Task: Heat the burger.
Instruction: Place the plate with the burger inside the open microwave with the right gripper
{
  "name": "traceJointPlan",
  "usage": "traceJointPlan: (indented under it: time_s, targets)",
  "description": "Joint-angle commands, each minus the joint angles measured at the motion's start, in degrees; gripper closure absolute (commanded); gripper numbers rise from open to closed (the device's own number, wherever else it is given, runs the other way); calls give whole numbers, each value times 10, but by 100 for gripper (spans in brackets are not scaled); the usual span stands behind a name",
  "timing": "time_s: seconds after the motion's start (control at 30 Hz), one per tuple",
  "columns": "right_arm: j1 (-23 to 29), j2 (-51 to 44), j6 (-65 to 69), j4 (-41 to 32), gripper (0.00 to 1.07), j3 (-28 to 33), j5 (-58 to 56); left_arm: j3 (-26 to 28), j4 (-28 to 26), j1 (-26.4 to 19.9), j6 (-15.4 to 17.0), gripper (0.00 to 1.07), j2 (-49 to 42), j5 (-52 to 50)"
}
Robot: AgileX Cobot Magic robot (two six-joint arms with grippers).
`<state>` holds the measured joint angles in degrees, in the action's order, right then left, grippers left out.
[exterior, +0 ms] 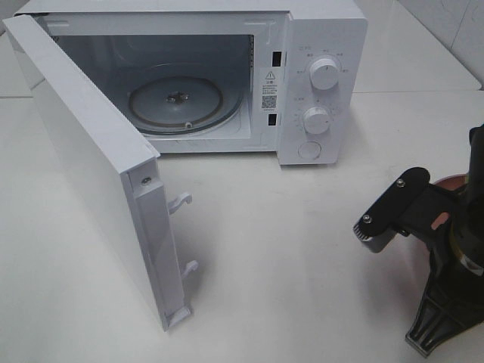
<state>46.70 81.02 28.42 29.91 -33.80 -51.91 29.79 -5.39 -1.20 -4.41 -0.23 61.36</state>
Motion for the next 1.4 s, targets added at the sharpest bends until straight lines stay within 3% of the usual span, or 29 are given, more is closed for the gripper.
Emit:
traceJointPlan:
  time_s: [0.03, 0.63, 1.4]
  targets:
    - [21, -5, -10, 28, 107, 2, -21, -2, 0, -1, 1, 9, -10, -2]
    - [148, -5, -78, 58, 107, 2, -21, -2, 0, -1, 1, 9, -10, -2]
    - [154, -5, -221, 87, 107, 2, 44, -2, 0, -1, 1, 9, -10, -2]
